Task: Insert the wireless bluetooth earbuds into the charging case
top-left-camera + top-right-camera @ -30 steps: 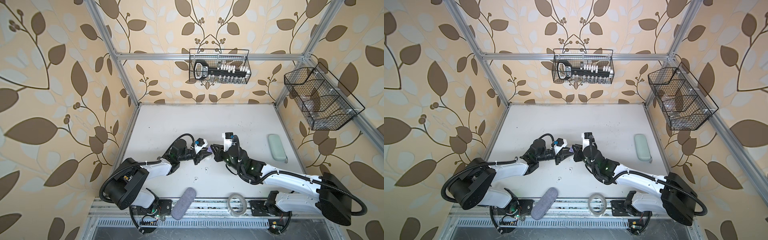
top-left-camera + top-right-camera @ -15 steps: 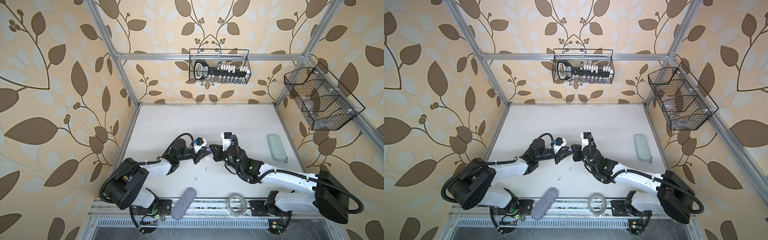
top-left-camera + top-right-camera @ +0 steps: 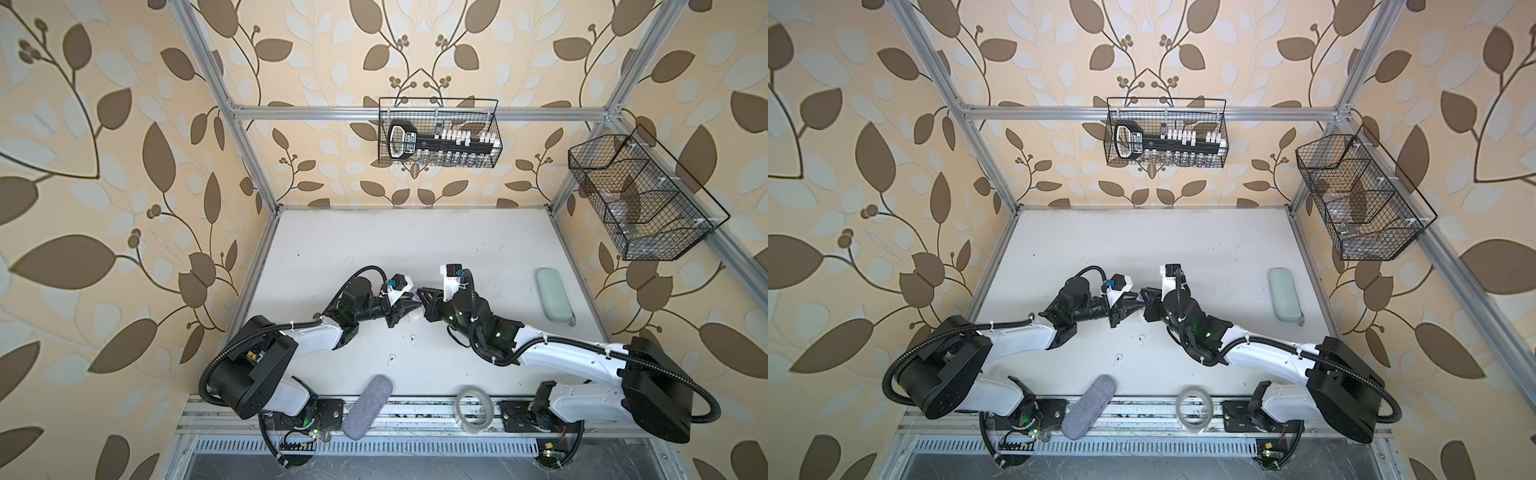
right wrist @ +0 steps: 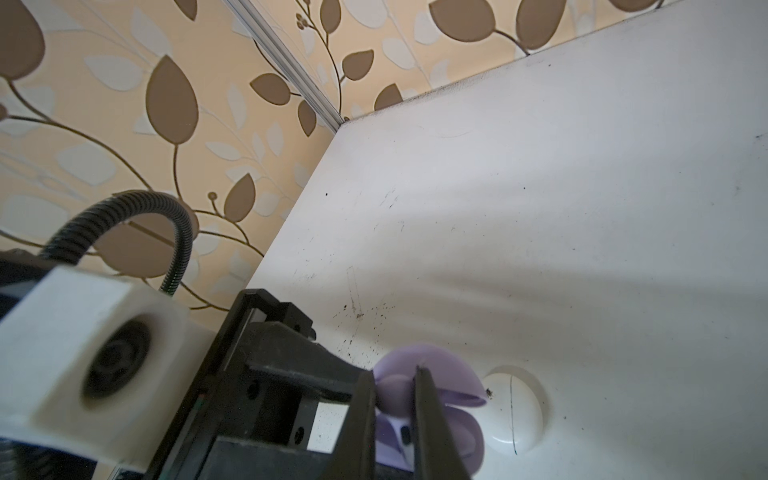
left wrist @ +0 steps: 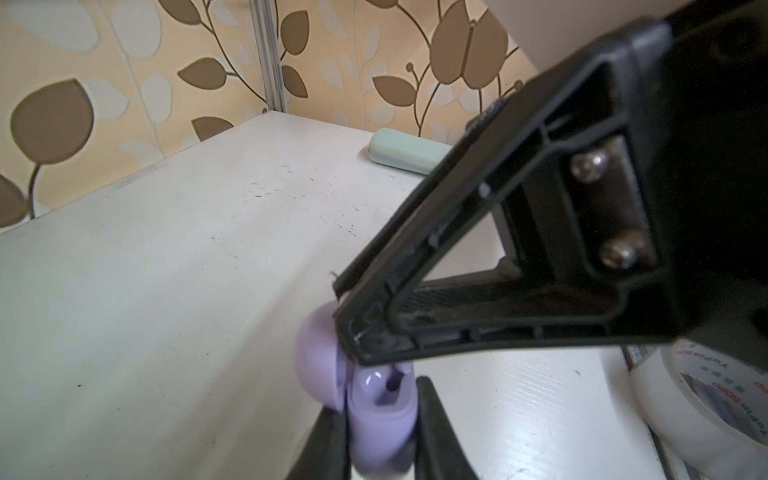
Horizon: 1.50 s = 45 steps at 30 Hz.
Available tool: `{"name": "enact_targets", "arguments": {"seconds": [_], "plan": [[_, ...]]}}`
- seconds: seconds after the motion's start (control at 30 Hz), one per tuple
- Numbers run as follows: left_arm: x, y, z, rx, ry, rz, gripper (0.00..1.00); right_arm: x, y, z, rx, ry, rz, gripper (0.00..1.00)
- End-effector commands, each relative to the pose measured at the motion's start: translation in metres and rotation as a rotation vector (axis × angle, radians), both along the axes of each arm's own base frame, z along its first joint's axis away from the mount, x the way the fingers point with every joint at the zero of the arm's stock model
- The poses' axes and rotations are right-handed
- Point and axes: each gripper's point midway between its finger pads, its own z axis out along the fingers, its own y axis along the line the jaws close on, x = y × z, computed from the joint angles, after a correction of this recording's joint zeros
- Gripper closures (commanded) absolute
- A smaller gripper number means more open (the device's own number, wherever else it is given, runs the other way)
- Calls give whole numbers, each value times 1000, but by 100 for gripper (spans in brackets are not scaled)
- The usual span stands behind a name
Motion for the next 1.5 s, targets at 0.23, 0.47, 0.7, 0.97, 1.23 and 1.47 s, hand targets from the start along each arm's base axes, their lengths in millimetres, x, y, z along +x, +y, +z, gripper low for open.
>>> {"name": "enact_targets", "arguments": {"seconds": [0.23,0.47,0.7,0.97,1.23,1.47], "plan": [[1,-5,38,-84,-87,-33,100,2,6,-4,14,15,7,89],[1,-5,38,-87,-81,-32,100,3,9,-5,31,21,12,89],[1,-5,39,-90,-82,-28,100,4,13,-6,37,28,16,89],[3,-4,39,-90,-89,-13,100,1,14,-10,27,42,25,89],[7,-1,42,-99,-94,2,100,-4,14,-14,18,50,31,89],[7,0,42,-99,-95,6,100,-5,14,-16,19,50,30,89]]}}
